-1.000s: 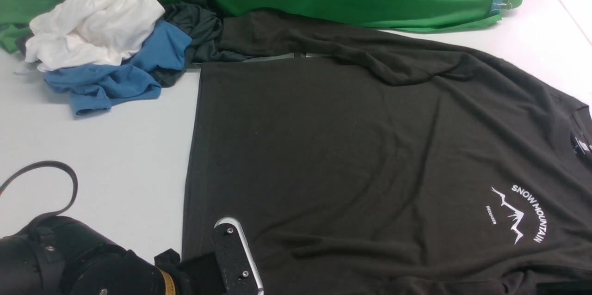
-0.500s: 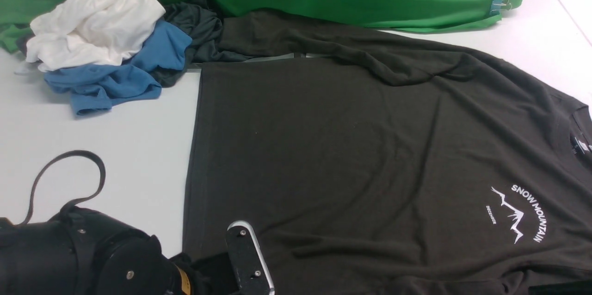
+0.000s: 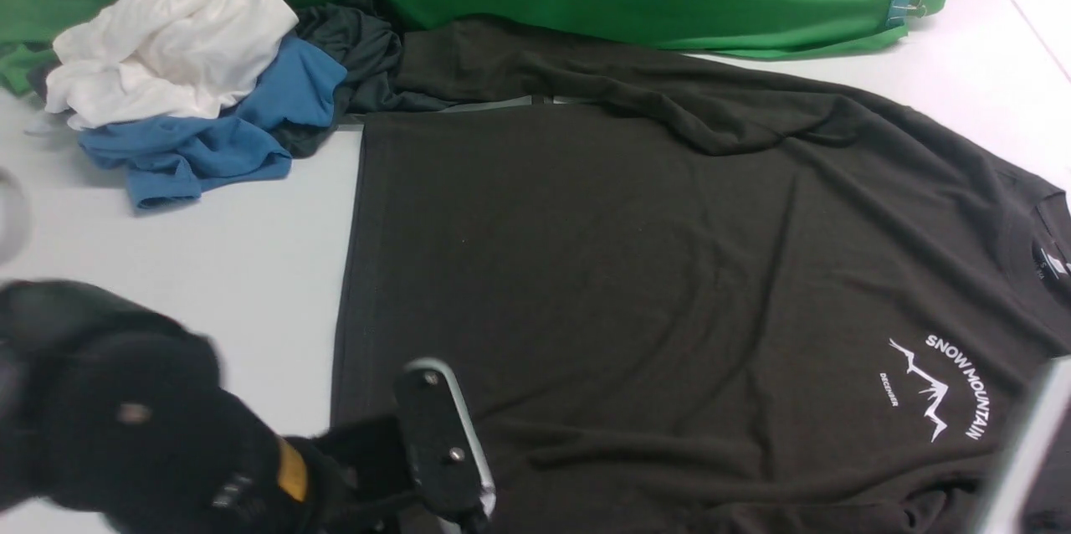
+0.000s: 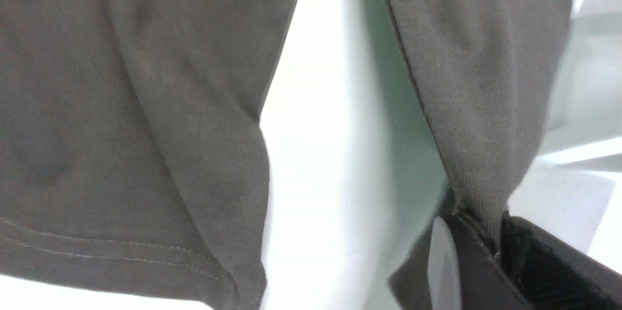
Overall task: Fold a long-sleeved shirt on a white desktop.
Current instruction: 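Grasp the left edge of the dark T-shirt lying flat on the table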
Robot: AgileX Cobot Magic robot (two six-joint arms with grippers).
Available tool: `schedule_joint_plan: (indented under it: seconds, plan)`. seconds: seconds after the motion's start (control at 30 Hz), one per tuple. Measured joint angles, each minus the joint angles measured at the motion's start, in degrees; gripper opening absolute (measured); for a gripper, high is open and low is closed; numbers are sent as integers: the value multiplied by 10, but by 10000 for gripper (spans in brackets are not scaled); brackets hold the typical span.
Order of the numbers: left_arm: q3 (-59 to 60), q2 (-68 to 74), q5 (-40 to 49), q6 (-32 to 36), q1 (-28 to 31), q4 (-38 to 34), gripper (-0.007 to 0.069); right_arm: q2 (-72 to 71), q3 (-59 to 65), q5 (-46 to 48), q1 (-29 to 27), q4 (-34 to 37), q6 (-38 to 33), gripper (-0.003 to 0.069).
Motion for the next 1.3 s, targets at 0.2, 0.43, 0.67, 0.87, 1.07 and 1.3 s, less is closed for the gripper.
schedule_joint_plan:
  seconds: [0.2,0.43,0.67,0.87,1.07,1.3]
  plan:
    - [-8,-46,16,0,0,1,61,122,-13,0,-19,-30,-98,381]
    - [-8,-55,25,2,0,3,61,229,-64,-11,-165,65,-276,383]
    - [-8,-55,21,5,0,4,61,285,-88,-30,-281,191,-482,383]
    - [-9,-55,19,5,0,4,61,324,-88,-51,-288,189,-527,421]
    - [-9,-55,16,5,0,4,61,363,-88,-87,-289,189,-562,410]
    - [-9,-55,14,5,0,4,61,379,-88,-71,-289,197,-580,354]
